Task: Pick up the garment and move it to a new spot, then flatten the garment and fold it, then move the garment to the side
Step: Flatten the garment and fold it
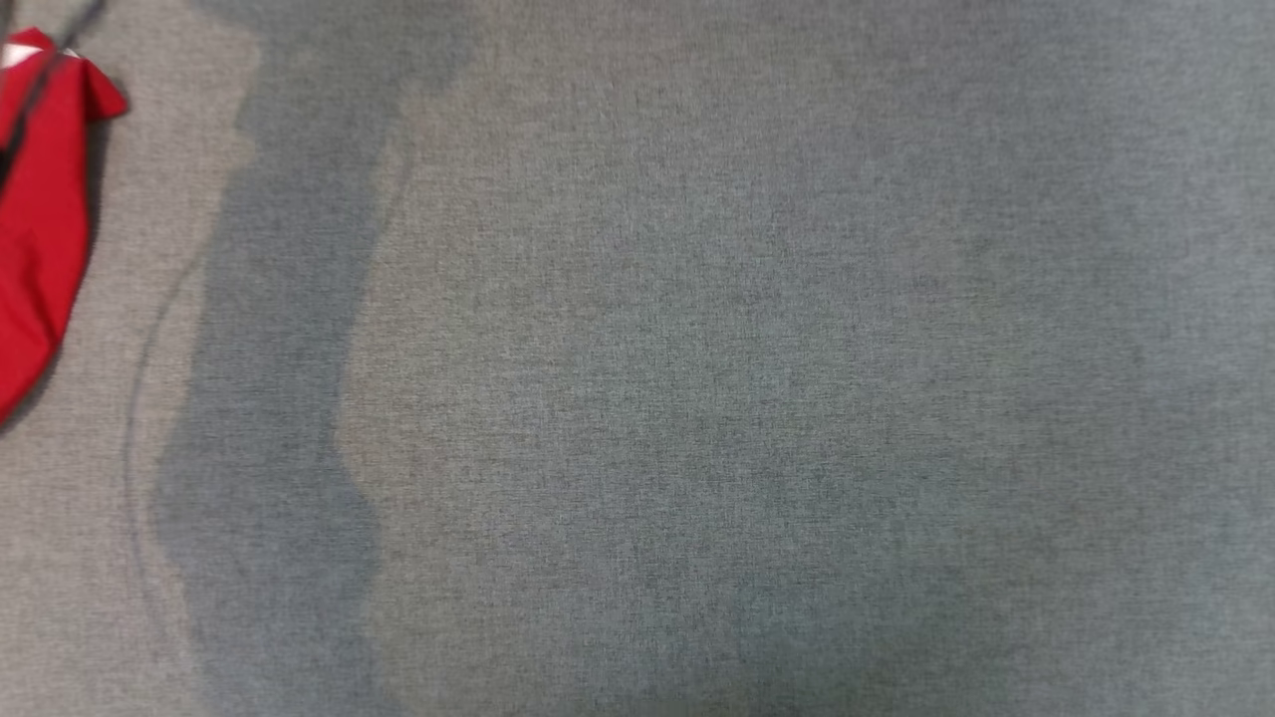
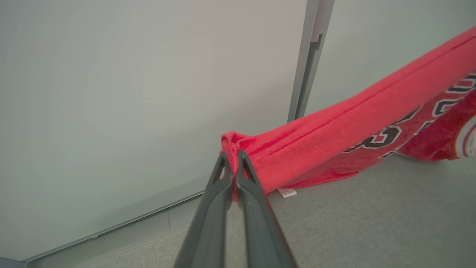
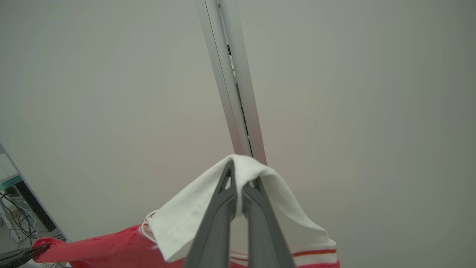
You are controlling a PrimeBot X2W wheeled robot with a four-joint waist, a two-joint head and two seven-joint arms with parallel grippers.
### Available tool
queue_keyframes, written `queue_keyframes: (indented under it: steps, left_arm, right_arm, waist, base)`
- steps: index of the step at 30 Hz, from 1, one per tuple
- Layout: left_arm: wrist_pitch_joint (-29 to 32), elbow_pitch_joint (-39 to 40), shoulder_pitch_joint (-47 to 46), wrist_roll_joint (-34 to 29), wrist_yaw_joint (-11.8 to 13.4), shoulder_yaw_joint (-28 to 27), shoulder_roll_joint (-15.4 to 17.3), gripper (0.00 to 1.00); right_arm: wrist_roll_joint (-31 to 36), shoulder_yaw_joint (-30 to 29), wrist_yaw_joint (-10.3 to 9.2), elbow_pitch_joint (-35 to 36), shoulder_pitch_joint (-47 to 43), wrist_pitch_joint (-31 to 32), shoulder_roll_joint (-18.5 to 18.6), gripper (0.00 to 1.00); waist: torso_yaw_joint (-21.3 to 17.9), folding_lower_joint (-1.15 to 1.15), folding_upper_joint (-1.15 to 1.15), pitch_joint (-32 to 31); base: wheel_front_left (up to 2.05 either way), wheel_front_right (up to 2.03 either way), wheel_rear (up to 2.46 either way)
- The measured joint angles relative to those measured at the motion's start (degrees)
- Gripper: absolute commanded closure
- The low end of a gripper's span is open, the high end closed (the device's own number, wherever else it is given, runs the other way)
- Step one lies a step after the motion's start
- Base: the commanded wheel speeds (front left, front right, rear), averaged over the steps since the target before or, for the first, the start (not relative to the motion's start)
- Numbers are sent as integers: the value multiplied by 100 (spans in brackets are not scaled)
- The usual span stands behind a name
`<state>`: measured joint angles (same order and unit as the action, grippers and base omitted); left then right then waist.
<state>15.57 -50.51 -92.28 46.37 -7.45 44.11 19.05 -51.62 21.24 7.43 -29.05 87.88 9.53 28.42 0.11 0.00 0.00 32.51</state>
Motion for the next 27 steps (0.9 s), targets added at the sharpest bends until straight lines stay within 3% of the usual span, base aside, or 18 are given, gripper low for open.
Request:
queue_keyframes:
  steps: [8,14,24,27]
  left_arm:
    - [287,799,1282,924,0,998,668,100]
    - [1095,1384,2209,1604,0,1564,1103,100]
    - [2006,2506,3387,2184,1,2135,1965,100]
    - [2185,3007,3774,2444,108,2187,2194,100]
  right_arm:
    - [-630,744,0,837,-1755,781,606,100]
    - [-1126,1046,0,1607,-3265,1447,1001,100]
    - [-1833,888,0,2576,-5489,2423,1536,100]
    - [-2020,715,0,2883,-6235,2847,1755,100]
  waist:
    - [28,0,0,-545]
    - [13,0,0,-1195]
    - [-53,0,0,-2213]
    - [-70,0,0,-2499]
  base:
    - [0,0,0]
    - [0,0,0]
    - [0,0,0]
    - [0,0,0]
